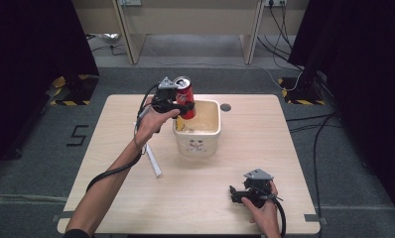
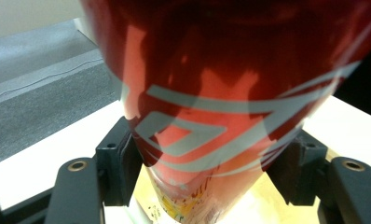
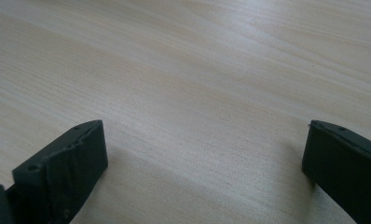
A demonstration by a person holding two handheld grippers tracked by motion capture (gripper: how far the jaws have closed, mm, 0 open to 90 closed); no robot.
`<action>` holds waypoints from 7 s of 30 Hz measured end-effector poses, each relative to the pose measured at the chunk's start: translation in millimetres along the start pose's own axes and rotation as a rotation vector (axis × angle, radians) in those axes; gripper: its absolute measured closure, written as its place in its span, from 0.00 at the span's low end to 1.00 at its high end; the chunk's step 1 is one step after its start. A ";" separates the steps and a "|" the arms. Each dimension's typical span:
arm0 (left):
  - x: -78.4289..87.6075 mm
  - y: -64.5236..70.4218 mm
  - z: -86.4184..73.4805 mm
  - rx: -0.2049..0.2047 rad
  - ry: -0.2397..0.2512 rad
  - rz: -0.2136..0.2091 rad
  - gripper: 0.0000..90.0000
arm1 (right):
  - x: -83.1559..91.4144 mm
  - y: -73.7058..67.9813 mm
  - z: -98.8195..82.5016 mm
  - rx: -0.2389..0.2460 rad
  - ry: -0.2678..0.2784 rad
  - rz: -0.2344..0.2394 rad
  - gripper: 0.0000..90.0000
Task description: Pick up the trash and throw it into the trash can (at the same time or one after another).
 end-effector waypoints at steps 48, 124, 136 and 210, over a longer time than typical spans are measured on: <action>-35.0 -17.0 -10.7 0.001 -0.023 0.076 0.36 | -0.2 -0.4 0.1 0.008 0.004 0.001 0.00; 69.8 -78.1 -90.7 0.168 0.001 0.106 0.30 | -0.3 -2.9 0.6 0.007 0.003 0.007 0.01; 61.1 -94.8 -133.6 0.183 -0.053 0.183 0.30 | -0.3 -3.8 0.9 0.007 0.002 0.010 0.01; 58.2 -107.2 -175.3 0.131 -0.165 0.209 0.87 | -0.7 -5.4 1.5 0.013 0.003 0.016 0.00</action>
Point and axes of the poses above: each handheld gripper's, and its own axes: x roughly backward along the jaws, z roughly out of its top, y roughly to its right, the point moved 5 cm from there along -x, roughly forward along the jaws, and after that the axes turned 11 degrees about x, right-handed, at the moved point
